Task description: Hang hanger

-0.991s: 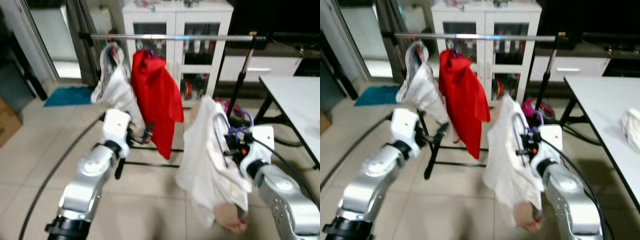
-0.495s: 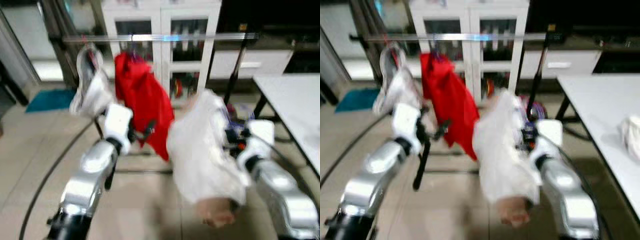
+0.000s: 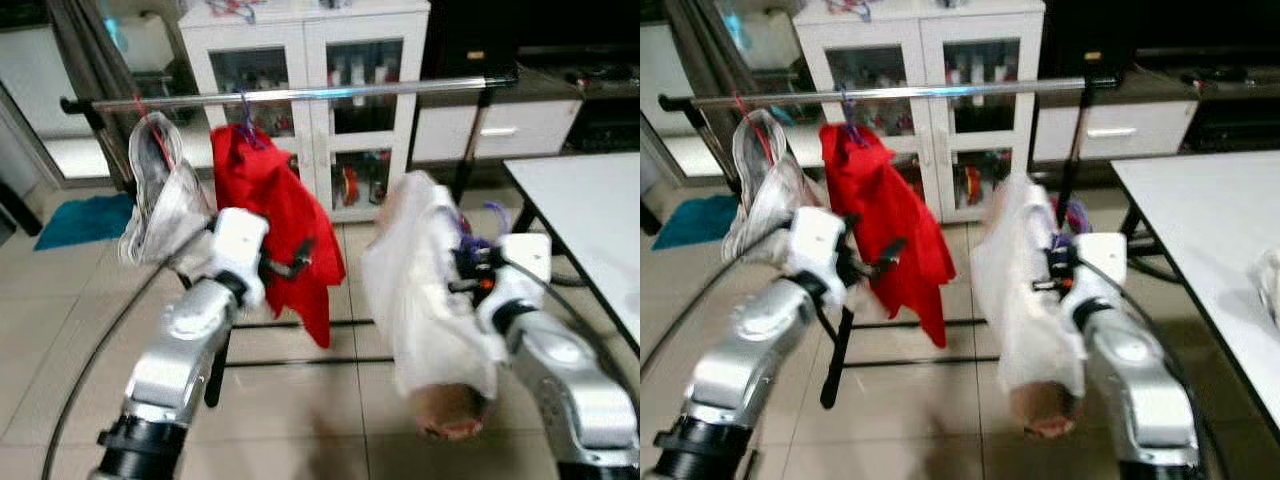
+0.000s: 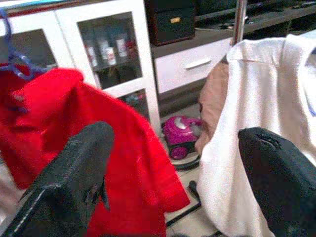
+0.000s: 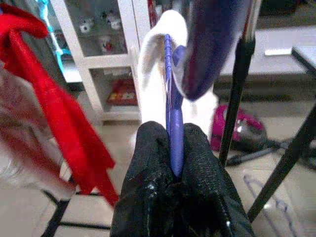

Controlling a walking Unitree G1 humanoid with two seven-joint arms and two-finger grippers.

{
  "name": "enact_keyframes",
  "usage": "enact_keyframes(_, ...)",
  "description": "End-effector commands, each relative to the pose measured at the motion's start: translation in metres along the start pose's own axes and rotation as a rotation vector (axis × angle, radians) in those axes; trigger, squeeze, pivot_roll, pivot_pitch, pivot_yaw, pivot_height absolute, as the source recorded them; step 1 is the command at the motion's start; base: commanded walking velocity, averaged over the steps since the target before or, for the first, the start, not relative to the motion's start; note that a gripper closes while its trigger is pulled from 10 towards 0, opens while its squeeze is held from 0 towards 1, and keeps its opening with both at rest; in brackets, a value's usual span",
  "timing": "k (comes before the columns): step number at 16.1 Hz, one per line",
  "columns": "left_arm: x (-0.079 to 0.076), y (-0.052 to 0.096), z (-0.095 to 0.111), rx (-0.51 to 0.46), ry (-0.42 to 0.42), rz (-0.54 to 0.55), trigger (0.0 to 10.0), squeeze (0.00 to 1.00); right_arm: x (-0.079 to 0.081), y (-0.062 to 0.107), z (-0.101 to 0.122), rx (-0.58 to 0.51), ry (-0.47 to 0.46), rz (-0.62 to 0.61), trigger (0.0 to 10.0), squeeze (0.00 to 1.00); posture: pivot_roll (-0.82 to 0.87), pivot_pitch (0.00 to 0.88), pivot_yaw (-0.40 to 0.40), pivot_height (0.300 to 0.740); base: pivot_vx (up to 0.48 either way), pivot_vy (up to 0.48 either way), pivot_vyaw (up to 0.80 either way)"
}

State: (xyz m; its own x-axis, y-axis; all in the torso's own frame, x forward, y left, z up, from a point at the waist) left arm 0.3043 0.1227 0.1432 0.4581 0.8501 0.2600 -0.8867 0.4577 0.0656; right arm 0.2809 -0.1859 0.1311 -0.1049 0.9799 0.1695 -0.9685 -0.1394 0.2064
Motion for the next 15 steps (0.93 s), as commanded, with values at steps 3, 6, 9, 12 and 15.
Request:
enact_keyframes(3,0.011,0.003,0.001,0.0,-0.02,0.028,10.0,0.0,0.013,-0.003,0.013,-0.053,0.003,0.056,10.0,0.0,-0.05,0.0,0.062,0.74,0.376,0.0,0.0)
enact_keyframes(6,0.011,0.004,0.001,-0.001,-0.017,0.029,10.0,0.0,0.018,-0.004,0.017,-0.064,0.03,0.086,10.0,0.0,-0.05,0.0,0.057,0.74,0.375,0.0,0.0)
enact_keyframes(9,0.009,0.005,0.002,-0.005,-0.017,0.023,10.0,0.0,0.024,-0.006,0.022,-0.077,0.076,0.109,10.0,0.0,-0.04,0.0,0.059,0.74,0.375,0.0,0.53)
enact_keyframes(12,0.008,0.004,0.005,-0.013,-0.027,0.007,10.0,0.0,0.026,-0.01,0.026,-0.103,0.037,0.096,10.0,0.0,-0.04,0.0,0.064,0.74,0.374,0.0,0.27)
enact_keyframes(15,0.007,0.004,0.006,-0.013,-0.04,-0.016,10.0,0.0,0.026,-0.012,0.031,-0.125,0.045,0.084,10.0,0.0,-0.04,0.0,0.068,0.74,0.377,0.0,0.0)
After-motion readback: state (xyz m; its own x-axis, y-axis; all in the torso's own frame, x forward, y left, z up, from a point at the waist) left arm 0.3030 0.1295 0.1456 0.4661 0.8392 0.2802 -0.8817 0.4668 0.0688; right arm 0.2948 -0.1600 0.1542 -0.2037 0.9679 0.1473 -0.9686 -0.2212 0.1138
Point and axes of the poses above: a point about 5 cm out from each wrist's last joint towards the gripper, its own y axis pointing back from the gripper into the wrist, its own z axis along the axis of the wrist's last joint, x = y × z, the point moved 1 cm from there along -y, pointing out of the wrist towards the gripper, and after that the axes turned 10 degrees about -y, right-handed, at the moved point
